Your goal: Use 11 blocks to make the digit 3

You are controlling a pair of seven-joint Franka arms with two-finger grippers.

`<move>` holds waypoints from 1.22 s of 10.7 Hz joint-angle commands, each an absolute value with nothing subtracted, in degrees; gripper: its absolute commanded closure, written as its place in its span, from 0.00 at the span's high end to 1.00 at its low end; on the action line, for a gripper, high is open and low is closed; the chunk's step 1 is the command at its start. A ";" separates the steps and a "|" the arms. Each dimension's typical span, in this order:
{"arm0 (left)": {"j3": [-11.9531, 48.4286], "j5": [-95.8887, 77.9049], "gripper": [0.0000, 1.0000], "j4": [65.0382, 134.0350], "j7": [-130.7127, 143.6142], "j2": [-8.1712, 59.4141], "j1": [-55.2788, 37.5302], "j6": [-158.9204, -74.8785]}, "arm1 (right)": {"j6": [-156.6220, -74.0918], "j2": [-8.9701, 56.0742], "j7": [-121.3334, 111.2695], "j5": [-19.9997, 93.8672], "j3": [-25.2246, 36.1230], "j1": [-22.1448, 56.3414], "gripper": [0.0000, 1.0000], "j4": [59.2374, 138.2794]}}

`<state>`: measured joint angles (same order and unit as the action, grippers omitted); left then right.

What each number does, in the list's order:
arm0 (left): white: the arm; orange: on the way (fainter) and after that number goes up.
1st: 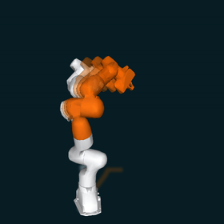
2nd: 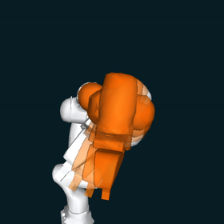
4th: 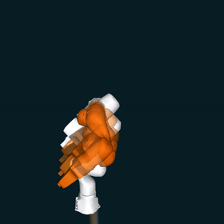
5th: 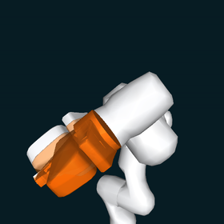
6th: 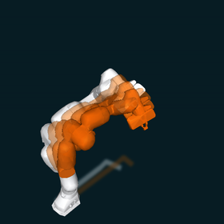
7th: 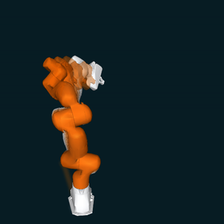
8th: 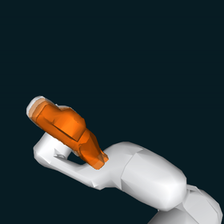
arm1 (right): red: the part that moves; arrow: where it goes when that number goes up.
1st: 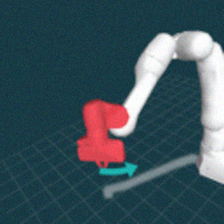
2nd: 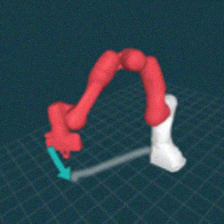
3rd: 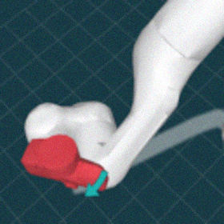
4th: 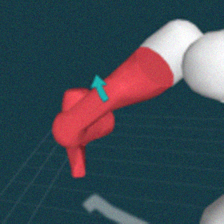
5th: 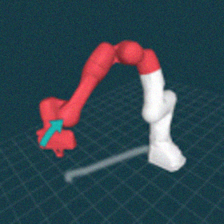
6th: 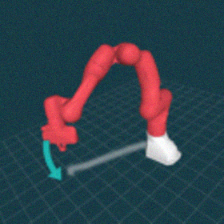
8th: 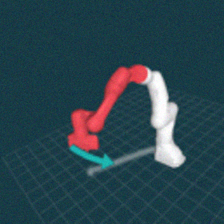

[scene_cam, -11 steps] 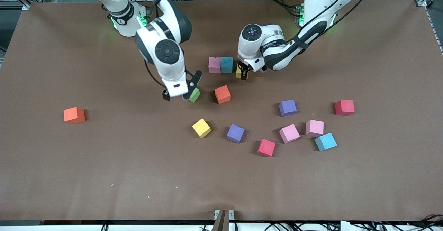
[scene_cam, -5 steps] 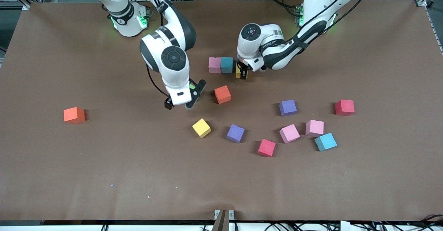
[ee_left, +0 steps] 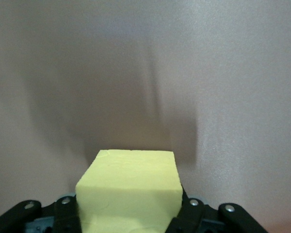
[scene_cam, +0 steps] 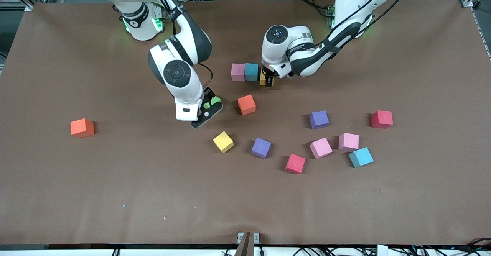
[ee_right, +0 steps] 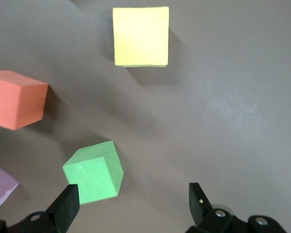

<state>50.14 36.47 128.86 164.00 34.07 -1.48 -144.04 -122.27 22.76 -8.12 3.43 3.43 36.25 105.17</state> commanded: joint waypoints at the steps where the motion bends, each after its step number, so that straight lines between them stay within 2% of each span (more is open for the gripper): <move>1: 51.15 40.08 0.00 128.50 187.12 33.92 -3.69 -142.73 | -124.54 19.61 -6.51 4.22 3.25 35.51 1.00 110.20; 7: 50.80 40.17 0.01 127.00 188.26 35.16 -5.62 -142.82 | -130.33 19.42 -6.77 3.69 3.69 39.55 1.00 114.51; 8: 50.71 40.17 0.08 127.00 188.26 35.16 -5.62 -142.82 | -130.78 19.34 -7.03 3.26 3.69 41.29 1.00 114.87; 10: 50.71 40.08 0.63 127.00 188.35 35.16 -5.63 -142.82 | -135.42 19.25 -12.81 1.14 3.69 41.75 1.00 117.14; 11: 50.63 40.17 1.00 127.00 188.35 35.16 -5.80 -142.74 | -137.01 19.34 -12.83 1.14 3.69 41.92 1.00 118.64; 13: 50.63 40.17 1.00 127.00 188.26 34.98 -6.42 -141.86 | -138.50 20.39 -12.83 1.14 3.69 43.50 1.00 120.13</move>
<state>50.04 35.96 127.41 164.46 35.22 -4.35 -143.73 -136.56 20.87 -12.38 1.99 3.72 42.43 117.68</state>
